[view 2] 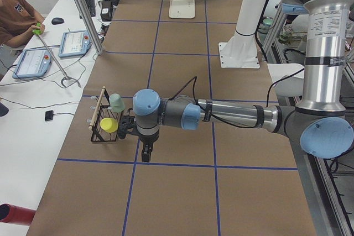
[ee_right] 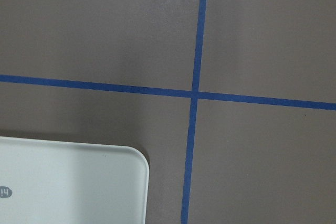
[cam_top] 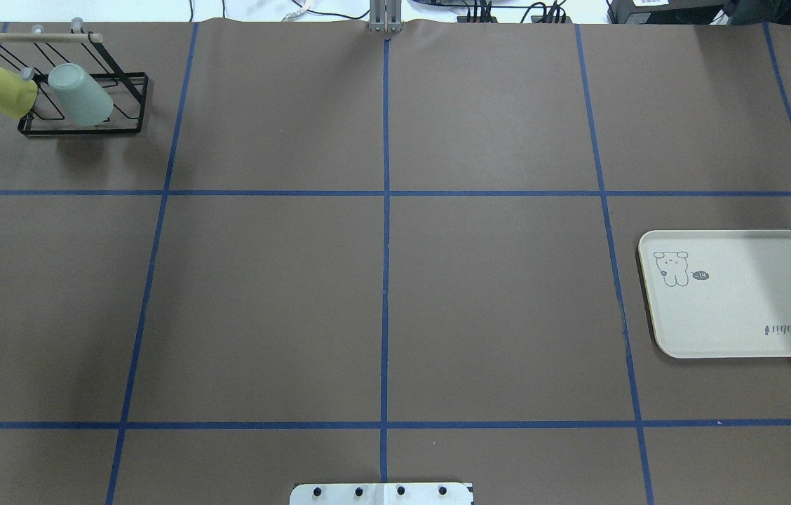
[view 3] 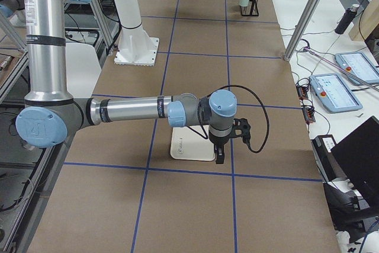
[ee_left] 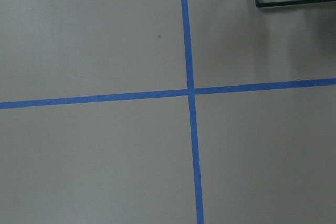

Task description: Left arm grabs green cup and hands to right arm on tray

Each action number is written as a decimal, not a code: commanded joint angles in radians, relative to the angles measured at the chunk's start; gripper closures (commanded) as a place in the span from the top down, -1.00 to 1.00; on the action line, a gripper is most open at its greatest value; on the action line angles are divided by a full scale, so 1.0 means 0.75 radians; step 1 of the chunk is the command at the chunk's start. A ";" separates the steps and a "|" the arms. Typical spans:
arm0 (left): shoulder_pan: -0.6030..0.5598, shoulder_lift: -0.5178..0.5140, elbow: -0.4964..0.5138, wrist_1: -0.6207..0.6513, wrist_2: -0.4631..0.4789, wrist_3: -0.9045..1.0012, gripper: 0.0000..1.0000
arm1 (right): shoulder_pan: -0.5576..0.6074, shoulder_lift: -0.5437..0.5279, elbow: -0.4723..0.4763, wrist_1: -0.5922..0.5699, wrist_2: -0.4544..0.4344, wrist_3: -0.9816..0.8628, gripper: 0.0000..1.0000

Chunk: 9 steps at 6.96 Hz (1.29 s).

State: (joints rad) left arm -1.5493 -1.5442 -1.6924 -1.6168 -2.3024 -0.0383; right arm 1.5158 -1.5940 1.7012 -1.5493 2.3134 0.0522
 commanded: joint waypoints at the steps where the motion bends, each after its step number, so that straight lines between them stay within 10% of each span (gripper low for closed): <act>1: 0.000 -0.001 -0.001 0.000 0.002 0.000 1.00 | 0.012 -0.018 0.020 0.000 -0.006 -0.014 0.99; 3: 0.002 -0.023 -0.005 0.008 0.000 -0.002 1.00 | 0.010 -0.016 0.021 0.000 0.002 -0.002 0.99; 6: 0.000 -0.304 -0.122 0.467 0.000 -0.004 1.00 | 0.010 -0.018 0.035 0.000 0.006 0.000 0.99; 9: 0.157 -0.379 -0.259 0.422 -0.016 -0.328 1.00 | 0.010 -0.016 0.049 -0.002 0.004 0.000 0.99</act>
State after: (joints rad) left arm -1.4972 -1.8102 -1.8534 -1.2720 -2.3117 -0.1851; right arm 1.5238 -1.6054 1.7300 -1.5500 2.3182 0.0521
